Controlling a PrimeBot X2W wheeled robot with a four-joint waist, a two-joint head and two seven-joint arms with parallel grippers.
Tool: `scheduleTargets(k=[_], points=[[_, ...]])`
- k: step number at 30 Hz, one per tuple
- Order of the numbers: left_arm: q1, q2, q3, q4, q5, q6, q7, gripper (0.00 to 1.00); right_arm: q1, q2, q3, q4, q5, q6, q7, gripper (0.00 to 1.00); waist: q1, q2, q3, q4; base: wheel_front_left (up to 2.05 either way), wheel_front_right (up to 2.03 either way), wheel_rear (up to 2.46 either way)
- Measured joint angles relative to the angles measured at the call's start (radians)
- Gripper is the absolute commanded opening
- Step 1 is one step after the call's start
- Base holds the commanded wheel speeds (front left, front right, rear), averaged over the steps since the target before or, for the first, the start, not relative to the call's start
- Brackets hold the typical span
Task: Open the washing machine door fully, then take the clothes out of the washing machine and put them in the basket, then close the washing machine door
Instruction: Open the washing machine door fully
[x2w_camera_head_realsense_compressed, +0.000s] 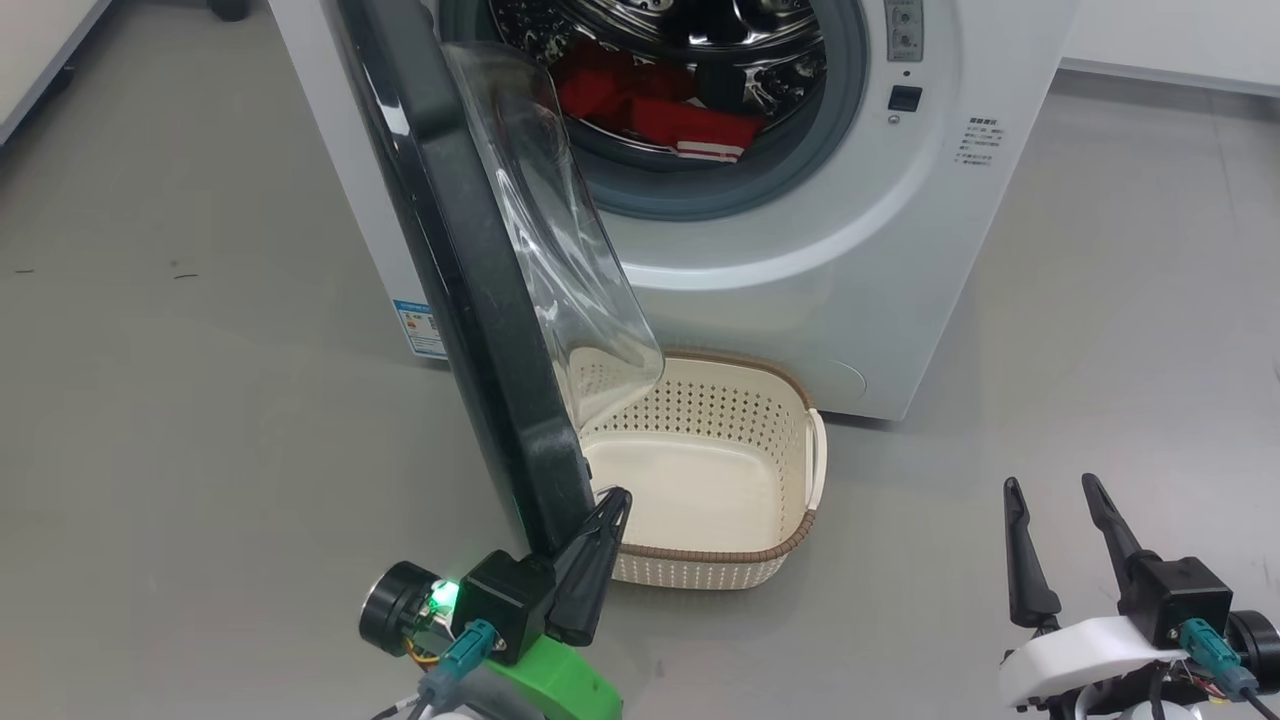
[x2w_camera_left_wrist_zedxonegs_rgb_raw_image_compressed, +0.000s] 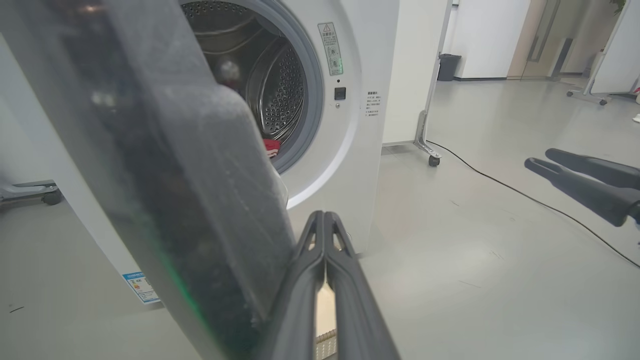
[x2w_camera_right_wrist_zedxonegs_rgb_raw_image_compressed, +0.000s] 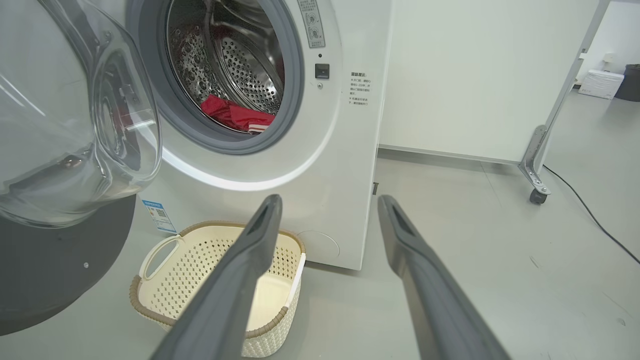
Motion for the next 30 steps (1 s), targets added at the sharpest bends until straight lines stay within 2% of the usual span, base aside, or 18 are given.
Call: scheduleTargets(k=[13,30], points=[[0.000,-0.002,-0.017,-0.005,0.000,0.001,-0.019,0.00,0.000,0.000,-0.022,-0.003,-0.011,0.006,0.000,1.00,0.0000,0.0000,0.012,0.073,0.00,0.00,0.00],[0.023,-0.002,-0.012,-0.012,-0.004,0.031,-0.042,0.00,0.000,-0.005,-0.054,-0.006,-0.027,0.014,0.000,1.00,0.0000,0.0000,0.028,0.221,0.00,0.00,0.00]])
